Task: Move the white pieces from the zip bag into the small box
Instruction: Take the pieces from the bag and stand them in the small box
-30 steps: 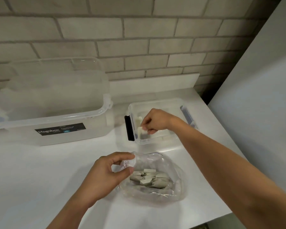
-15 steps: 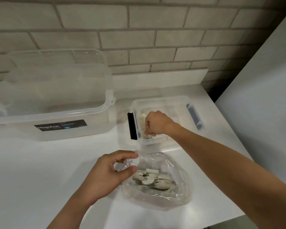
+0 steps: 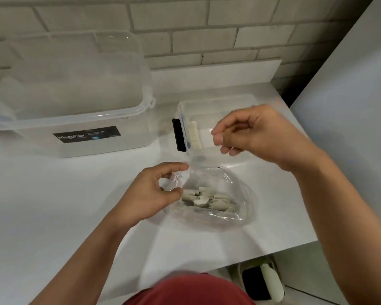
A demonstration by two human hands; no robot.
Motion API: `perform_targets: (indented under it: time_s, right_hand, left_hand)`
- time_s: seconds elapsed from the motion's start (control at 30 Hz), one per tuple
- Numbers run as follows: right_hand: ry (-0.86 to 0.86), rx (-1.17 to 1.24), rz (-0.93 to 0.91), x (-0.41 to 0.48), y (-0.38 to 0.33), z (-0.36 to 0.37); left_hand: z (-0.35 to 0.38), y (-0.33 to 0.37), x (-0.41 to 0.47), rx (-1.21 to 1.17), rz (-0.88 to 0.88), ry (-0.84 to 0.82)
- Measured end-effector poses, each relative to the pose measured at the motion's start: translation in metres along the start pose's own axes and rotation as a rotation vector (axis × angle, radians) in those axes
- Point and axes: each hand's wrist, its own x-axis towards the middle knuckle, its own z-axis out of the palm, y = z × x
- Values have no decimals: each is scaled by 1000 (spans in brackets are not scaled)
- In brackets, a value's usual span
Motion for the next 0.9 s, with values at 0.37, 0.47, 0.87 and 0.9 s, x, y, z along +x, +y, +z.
perform_targets:
  time_s: [0.37,0.47,0.87,0.9]
  right_hand:
    - [-39,-856,-6,-26,93,123]
    - [-37,-893,18,-17,100,137]
    - [186,-619,-61,-46,88,120]
    - [209,-578,-49,-51,85,114]
  left_hand:
    - [12,-8,-10,162,113,-1]
    - [11,-9,-10,160,118,6]
    - [3,-11,-14,236,164,54]
    - [2,-11,-14,243,152,57]
